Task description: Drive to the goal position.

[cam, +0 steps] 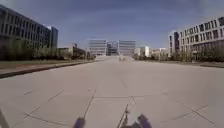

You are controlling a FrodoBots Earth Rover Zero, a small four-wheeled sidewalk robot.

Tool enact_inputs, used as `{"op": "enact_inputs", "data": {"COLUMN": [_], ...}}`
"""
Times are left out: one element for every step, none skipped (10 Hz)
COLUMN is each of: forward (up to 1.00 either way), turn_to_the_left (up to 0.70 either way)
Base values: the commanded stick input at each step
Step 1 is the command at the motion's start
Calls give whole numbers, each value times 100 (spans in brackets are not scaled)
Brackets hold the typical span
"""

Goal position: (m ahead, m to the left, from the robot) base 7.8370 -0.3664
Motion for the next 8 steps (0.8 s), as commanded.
{"op": "enact_inputs", "data": {"forward": [70,70,70,70,70,70,70,70], "turn_to_the_left": [0,0,0,0,0,0,0,0]}}
